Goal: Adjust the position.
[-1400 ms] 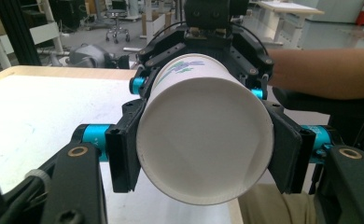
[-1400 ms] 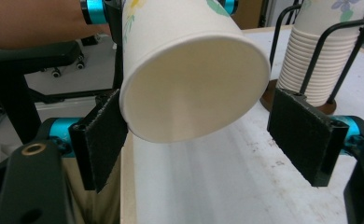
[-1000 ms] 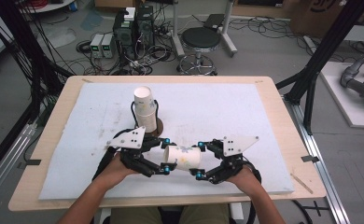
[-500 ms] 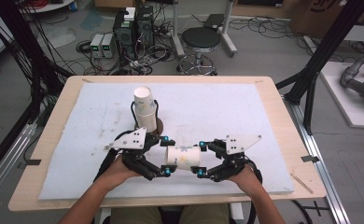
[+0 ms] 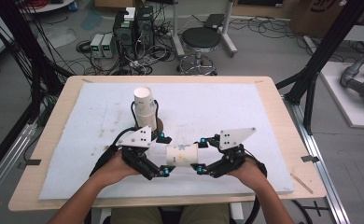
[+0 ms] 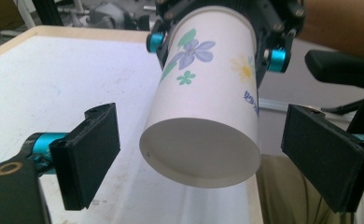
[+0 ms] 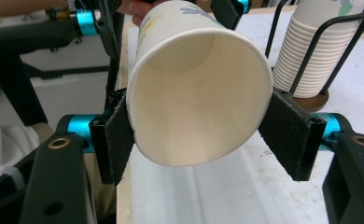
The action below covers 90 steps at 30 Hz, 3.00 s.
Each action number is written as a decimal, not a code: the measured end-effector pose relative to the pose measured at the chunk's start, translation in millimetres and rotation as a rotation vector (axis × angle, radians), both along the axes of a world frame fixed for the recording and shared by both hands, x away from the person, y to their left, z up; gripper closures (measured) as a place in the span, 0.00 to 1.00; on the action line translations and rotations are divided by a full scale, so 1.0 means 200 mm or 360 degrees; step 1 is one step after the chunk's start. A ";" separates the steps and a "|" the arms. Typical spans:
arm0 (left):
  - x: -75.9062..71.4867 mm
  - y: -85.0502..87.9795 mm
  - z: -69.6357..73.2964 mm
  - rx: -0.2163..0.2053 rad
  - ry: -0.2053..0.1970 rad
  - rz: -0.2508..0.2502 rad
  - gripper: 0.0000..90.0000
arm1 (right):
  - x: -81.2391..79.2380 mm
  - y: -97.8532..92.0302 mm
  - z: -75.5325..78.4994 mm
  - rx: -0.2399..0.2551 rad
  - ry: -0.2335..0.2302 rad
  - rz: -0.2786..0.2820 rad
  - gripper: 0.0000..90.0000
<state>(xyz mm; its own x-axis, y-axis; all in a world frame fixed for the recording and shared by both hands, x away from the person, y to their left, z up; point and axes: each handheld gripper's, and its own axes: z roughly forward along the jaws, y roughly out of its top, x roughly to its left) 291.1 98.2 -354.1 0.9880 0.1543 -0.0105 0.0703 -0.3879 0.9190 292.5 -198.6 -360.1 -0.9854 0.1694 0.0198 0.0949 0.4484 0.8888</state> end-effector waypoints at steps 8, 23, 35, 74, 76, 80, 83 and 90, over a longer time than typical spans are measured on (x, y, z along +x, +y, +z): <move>0.01 -0.02 0.02 0.0126 -0.0033 -0.0027 0.14 | 0.02 0.06 0.12 -0.0280 -0.0074 0.0025 0.34; 0.02 -0.07 0.02 0.0358 -0.0084 -0.0073 0.18 | 0.05 0.19 0.22 -0.0648 -0.0111 0.0071 0.34; 0.04 -0.13 0.02 0.0434 -0.0062 -0.0099 0.21 | 0.04 0.26 0.24 -0.0863 -0.0126 0.0087 0.34; 0.04 -0.12 -0.07 0.0355 0.0021 -0.0124 0.40 | 0.04 0.28 0.23 -0.0724 -0.0032 0.0113 0.27; 0.04 -0.10 -0.08 0.0312 0.0027 -0.0110 0.40 | 0.04 0.26 0.24 -0.0645 -0.0020 0.0077 0.24; 0.04 -0.05 -0.11 0.0235 0.0041 -0.0064 0.40 | 0.05 0.21 0.27 -0.0457 0.0012 0.0046 0.24; 0.04 0.00 -0.12 0.0178 0.0047 -0.0023 0.41 | 0.06 0.18 0.28 -0.0359 0.0027 0.0018 0.24; 0.03 0.13 -0.17 0.0031 0.0030 0.0139 0.40 | 0.06 0.07 0.26 -0.0134 0.0032 -0.0146 0.24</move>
